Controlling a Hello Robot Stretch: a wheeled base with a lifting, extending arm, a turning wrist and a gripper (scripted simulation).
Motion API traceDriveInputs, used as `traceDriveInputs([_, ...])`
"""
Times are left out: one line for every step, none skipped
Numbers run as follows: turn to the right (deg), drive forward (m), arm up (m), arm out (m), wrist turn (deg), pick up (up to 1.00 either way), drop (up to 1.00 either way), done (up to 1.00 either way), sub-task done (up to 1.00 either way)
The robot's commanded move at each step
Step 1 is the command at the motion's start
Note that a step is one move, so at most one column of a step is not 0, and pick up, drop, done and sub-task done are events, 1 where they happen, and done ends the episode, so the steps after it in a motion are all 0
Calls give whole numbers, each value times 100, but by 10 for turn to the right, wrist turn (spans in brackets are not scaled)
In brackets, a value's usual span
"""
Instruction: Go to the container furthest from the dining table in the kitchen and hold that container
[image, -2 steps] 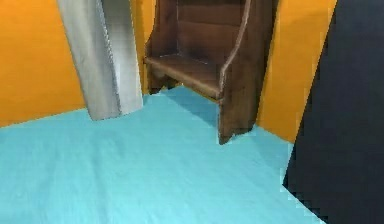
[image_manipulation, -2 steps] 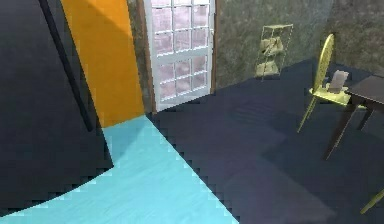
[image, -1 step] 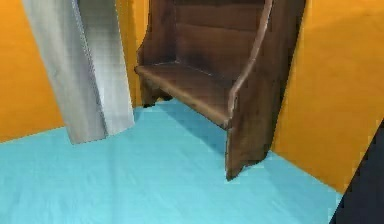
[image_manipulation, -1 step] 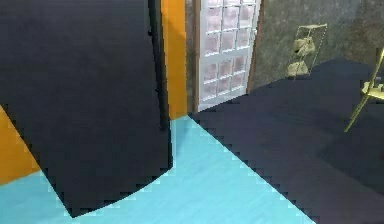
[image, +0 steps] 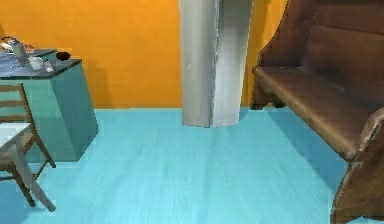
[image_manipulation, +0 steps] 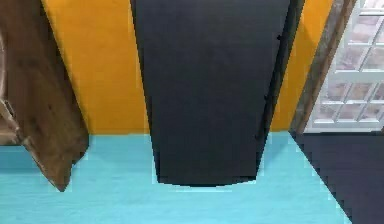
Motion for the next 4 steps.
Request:
traceDriveInputs([0,70,0,0,0,0,0,0,0])
traceDriveInputs([-330,0,0,0,0,0,0,0,0])
traceDriveInputs([0,100,0,0,0,0,0,0,0])
traceDriveInputs([-450,0,0,0,0,0,0,0,0])
